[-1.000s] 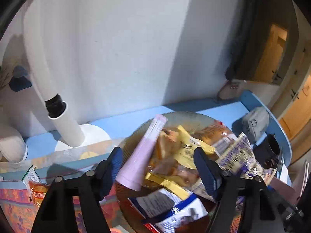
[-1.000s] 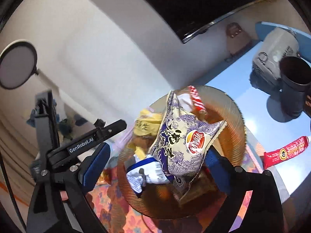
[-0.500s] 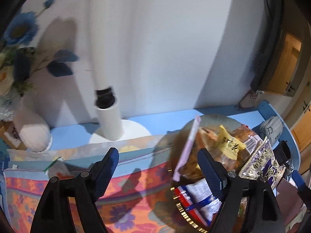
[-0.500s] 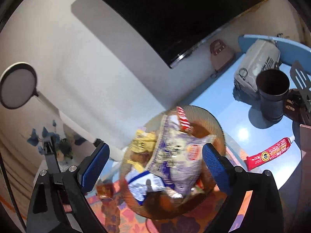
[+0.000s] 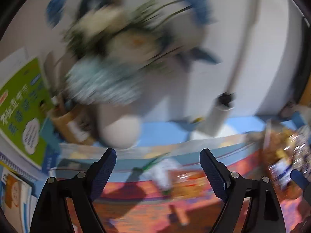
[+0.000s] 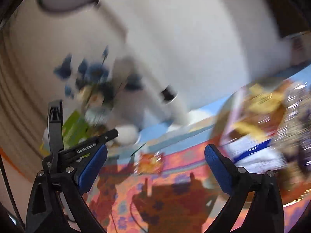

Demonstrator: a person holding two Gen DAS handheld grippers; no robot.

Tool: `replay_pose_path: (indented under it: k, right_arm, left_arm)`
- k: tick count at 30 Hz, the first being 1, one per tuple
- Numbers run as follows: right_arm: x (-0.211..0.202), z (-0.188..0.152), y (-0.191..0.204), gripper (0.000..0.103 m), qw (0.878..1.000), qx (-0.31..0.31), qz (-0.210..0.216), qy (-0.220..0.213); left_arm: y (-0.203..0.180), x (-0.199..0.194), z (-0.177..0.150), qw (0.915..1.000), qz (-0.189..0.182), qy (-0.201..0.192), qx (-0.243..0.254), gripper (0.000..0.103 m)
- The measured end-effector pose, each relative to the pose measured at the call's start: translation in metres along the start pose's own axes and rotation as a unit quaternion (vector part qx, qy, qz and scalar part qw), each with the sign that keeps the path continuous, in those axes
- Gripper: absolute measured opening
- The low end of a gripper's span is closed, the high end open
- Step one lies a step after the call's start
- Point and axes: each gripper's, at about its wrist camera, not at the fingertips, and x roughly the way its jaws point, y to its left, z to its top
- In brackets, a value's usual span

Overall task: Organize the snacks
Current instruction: 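Move both open tools to the green-white pack and orange bread pack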

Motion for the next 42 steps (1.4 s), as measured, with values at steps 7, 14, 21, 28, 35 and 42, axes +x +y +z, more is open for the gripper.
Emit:
replay_pose_path:
  k: [7, 14, 21, 28, 35, 42]
  right_arm:
    - [0.102, -0.034, 0.013, 0.101, 0.997, -0.015, -0.005, 0.079]
    - [0.144, -0.051, -0.008, 0.102, 0.996, -0.027, -0.036, 0.075]
    - [0.146, -0.051, -0.018, 0.103, 0.997, -0.014, -0.028, 0.067]
    - [0.142, -0.051, -0.018, 0.103, 0.997, -0.013, -0.026, 0.066]
    - [0.142, -0.051, -0.017, 0.103, 0.997, -0.012, -0.025, 0.066]
    - [0.142, -0.051, -0.017, 0.103, 0.997, -0.012, -0.025, 0.067]
  left_arm:
    - [0.042, 0.066, -0.04, 0.9979, -0.033, 0.049, -0.026, 0.086]
    - [0.041, 0.111, -0.06, 0.9922, -0.109, 0.047, -0.038, 0.094]
    - [0.03, 0.115, -0.061, 0.9937, -0.1, 0.047, -0.021, 0.098]
    - [0.032, 0.113, -0.061, 0.9935, -0.101, 0.048, -0.021, 0.1]
    - [0.032, 0.113, -0.061, 0.9932, -0.104, 0.049, -0.021, 0.102]
    - [0.031, 0.114, -0.061, 0.9934, -0.102, 0.049, -0.019, 0.102]
